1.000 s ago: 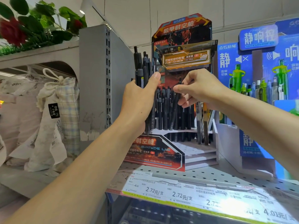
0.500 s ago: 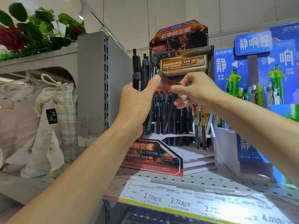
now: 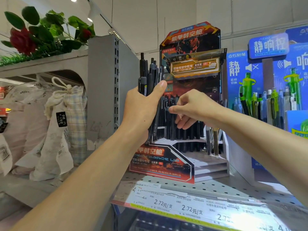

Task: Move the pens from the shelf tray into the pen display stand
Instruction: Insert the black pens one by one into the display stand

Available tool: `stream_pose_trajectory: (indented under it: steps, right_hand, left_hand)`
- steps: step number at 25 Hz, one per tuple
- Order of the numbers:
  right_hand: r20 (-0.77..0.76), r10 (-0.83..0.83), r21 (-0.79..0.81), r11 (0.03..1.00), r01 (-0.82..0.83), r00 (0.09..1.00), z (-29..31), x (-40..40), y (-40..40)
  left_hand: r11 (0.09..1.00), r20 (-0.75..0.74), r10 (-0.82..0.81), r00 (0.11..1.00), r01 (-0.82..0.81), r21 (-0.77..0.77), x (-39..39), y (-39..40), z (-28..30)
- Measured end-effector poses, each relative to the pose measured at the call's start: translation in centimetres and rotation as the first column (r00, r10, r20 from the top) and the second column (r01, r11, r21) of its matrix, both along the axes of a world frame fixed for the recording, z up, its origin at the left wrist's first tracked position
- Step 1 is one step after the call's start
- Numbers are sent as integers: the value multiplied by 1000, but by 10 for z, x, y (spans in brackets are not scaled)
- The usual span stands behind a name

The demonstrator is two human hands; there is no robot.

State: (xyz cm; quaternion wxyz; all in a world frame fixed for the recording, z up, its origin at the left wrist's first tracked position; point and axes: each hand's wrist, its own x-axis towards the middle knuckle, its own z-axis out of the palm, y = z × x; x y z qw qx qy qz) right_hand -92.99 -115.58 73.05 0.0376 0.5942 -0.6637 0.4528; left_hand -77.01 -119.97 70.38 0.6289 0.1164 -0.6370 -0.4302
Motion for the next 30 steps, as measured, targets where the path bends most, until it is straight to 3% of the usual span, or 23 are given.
stream_pose_trajectory:
  steps: [6, 8, 9, 11, 12, 14, 17, 20, 21, 23, 26, 30]
  right_hand:
    - [-114, -51, 91, 994, 62, 992, -2, 6, 4]
    - [-249, -172, 3, 984, 178, 953, 1, 10, 10]
    - [-227, -162, -82, 986, 146, 960, 3, 12, 14]
    - [0, 109, -182, 977, -107, 994, 8, 16, 23]
    - [111, 274, -185, 950, -252, 955, 9, 20, 26]
    - [210, 448, -153, 893, -424, 869, 9, 22, 29]
    - [344, 496, -106, 864, -492, 797, 13, 21, 26]
    - [516, 514, -129, 837, -532, 685, 23, 18, 26]
    - [503, 515, -141, 841, -522, 694, 27, 17, 26]
    - [402, 454, -179, 891, -417, 796, 29, 15, 23]
    - [140, 206, -231, 958, -171, 968, 23, 19, 12]
    - [0, 93, -226, 970, -91, 996, 12, 26, 0]
  left_hand:
    - [1000, -1, -4, 1000, 4, -4, -4, -2, -3]
    - [1000, 2, 3, 1000, -3, -5, -5, -3, -4]
    - [1000, 5, 3, 1000, -3, -7, -6, -4, -4]
    - [1000, 10, 8, 1000, -8, -24, -8, -5, -4]
    - [999, 8, 9, 1000, -9, -35, -8, -7, -4]
    - [998, 14, -6, 1000, 7, -68, -8, -9, -4]
    - [991, 69, -57, 996, 64, -119, -7, -12, -6]
    - [991, 74, -110, 991, 115, -64, -5, -16, -9]
    - [993, 53, -109, 993, 111, -49, -4, -18, -9]
    - [997, -9, -73, 997, 72, -8, -1, -21, -10]
    - [998, -61, -48, 997, 51, 40, 5, -28, -10]
    - [997, -65, -64, 996, 66, 31, 9, -32, -14]
